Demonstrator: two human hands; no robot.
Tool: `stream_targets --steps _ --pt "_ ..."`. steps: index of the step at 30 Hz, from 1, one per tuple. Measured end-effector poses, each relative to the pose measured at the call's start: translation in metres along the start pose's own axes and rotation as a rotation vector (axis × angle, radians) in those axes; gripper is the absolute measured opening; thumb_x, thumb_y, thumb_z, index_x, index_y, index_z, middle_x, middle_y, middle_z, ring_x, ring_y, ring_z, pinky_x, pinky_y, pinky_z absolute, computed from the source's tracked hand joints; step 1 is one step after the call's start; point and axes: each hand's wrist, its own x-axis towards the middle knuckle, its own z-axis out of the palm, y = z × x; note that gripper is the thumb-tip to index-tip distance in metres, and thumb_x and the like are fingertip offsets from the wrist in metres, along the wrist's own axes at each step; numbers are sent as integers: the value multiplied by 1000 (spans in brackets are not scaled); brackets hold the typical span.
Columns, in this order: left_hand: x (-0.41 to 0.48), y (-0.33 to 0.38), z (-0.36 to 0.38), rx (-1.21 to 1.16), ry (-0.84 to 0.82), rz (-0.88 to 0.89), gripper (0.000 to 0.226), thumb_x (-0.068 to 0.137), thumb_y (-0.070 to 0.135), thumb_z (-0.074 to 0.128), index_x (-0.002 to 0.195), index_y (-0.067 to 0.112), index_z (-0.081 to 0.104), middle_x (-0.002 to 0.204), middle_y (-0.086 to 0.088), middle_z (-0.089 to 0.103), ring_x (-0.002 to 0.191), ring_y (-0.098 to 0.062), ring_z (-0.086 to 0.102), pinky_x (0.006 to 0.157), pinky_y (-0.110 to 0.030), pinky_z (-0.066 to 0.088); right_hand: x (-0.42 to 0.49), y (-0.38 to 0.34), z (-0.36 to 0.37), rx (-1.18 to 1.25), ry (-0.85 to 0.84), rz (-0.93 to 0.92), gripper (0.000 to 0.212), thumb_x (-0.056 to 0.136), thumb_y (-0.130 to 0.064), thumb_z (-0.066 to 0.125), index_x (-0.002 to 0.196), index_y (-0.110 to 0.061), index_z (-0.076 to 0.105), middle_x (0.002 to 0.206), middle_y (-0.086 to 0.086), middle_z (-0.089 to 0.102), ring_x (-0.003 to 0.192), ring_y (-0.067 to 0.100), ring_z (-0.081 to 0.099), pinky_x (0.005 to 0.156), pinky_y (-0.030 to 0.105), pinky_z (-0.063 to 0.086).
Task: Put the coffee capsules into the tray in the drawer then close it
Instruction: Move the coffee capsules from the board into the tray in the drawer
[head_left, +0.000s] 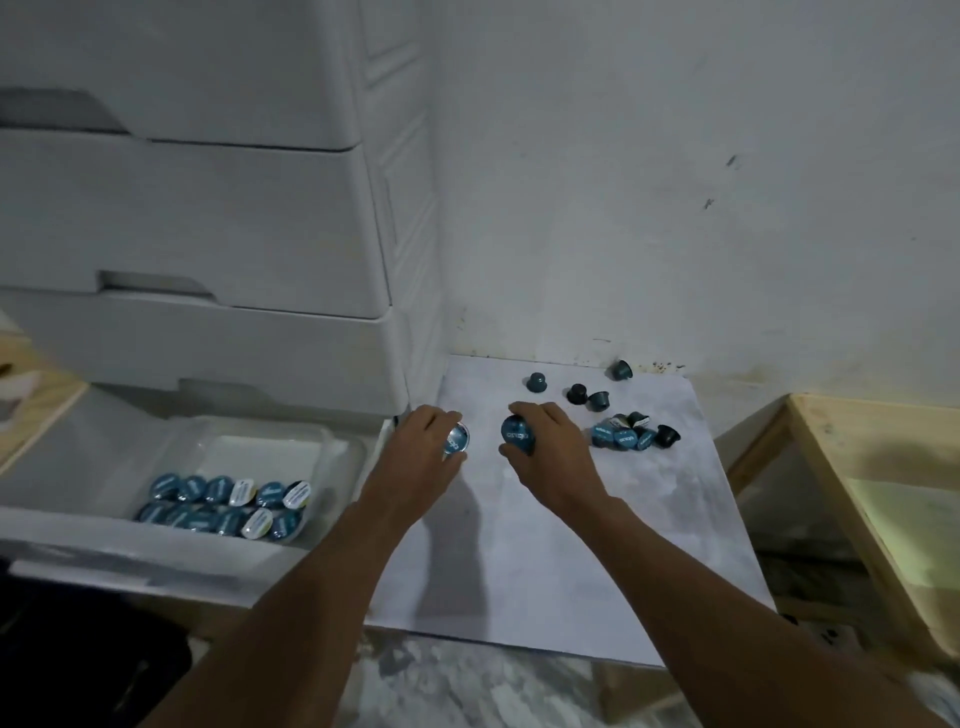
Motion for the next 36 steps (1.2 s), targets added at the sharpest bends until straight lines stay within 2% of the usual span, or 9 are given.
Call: stream_targets --steps 4,9,15,18,23,28,32,36 --pt "-32 -31 -40 -29 58 -77 44 72 10 77 112 2 62 104 -14 64 97 -32 59 84 -36 46 -3 -50 24 15 -42 -56 47 85 -23 68 128 -15 51 124 4 55 108 20 54 87 19 35" --pt "-77 -90 -95 3 80 -97 32 71 7 75 101 7 64 96 -11 63 86 -30 60 75 -30 43 -13 -124 76 45 -71 -134 34 87 -14 62 121 -18 56 121 7 52 105 22 55 93 29 46" --pt "-123 -168 -157 16 57 -190 43 80 10 69 121 9 57 118 -11 56 105 -26 55 89 -28 41 -23 -215 141 34 -67 -136 38 87 -14 62 124 -17 54 125 9 49 110 25 53 91 23 38" --pt "-134 -201 -181 25 46 -212 47 81 13 68 126 10 54 121 -11 55 108 -26 53 93 -32 41 -21 -246 163 35 -28 -116 42 85 -12 63 126 -14 53 126 9 51 107 26 55 92 28 41" --pt "-135 -244 -198 32 -9 -235 49 83 13 66 130 11 51 122 -9 53 108 -24 52 93 -28 41 -11 -270 188 11 -36 -80 37 83 -7 62 119 -14 55 120 9 51 103 25 55 90 29 41" --pt "-117 -271 -191 45 -131 -251 48 82 15 66 128 14 51 123 -7 50 107 -22 52 91 -27 42 13 -274 214 -43 -110 -69 40 84 -13 64 123 -18 55 126 4 51 110 20 52 88 19 33" --pt "-95 -299 -179 92 -235 -264 47 82 21 67 127 17 51 125 -5 48 106 -21 54 89 -27 43 45 -271 246 -30 -176 -76 42 83 -14 66 123 -16 53 125 7 53 111 24 52 94 28 40" --pt "-75 -324 -167 120 -332 -286 46 85 25 65 128 18 49 124 -3 49 106 -18 53 89 -24 39 74 -268 276 -19 -236 -36 38 82 -13 66 117 -12 53 118 10 56 108 28 54 87 30 42"
